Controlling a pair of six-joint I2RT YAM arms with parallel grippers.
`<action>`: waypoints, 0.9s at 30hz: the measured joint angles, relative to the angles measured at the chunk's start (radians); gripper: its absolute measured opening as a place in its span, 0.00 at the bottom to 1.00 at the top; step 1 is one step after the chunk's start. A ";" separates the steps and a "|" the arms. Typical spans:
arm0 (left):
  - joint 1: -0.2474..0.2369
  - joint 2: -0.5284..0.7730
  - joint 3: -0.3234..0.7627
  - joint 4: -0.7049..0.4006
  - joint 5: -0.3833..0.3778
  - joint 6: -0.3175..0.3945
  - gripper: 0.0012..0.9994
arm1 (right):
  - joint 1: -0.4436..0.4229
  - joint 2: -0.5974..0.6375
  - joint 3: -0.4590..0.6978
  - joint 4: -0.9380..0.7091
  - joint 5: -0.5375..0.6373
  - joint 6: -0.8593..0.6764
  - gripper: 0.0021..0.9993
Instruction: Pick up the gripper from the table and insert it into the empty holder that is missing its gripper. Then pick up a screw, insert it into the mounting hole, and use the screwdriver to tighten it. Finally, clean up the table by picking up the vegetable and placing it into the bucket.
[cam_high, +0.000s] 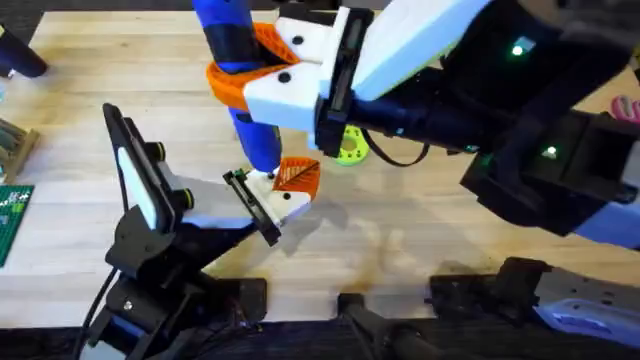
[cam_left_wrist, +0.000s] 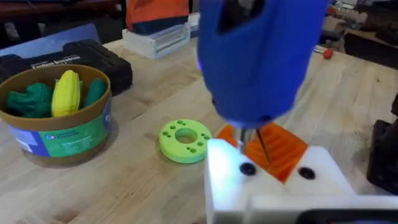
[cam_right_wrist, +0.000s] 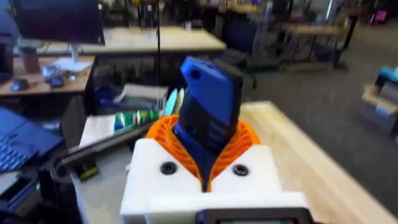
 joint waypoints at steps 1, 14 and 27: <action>0.000 0.000 0.000 0.001 -0.001 0.000 0.01 | 0.000 0.000 -0.003 0.022 -0.002 0.000 0.03; 0.000 0.000 0.000 0.001 -0.002 0.001 0.01 | -0.055 -0.029 -0.013 0.061 -0.004 -0.071 0.03; 0.000 0.000 0.000 0.001 -0.002 0.000 0.01 | -0.353 -0.008 -0.013 -0.498 0.384 -0.605 0.03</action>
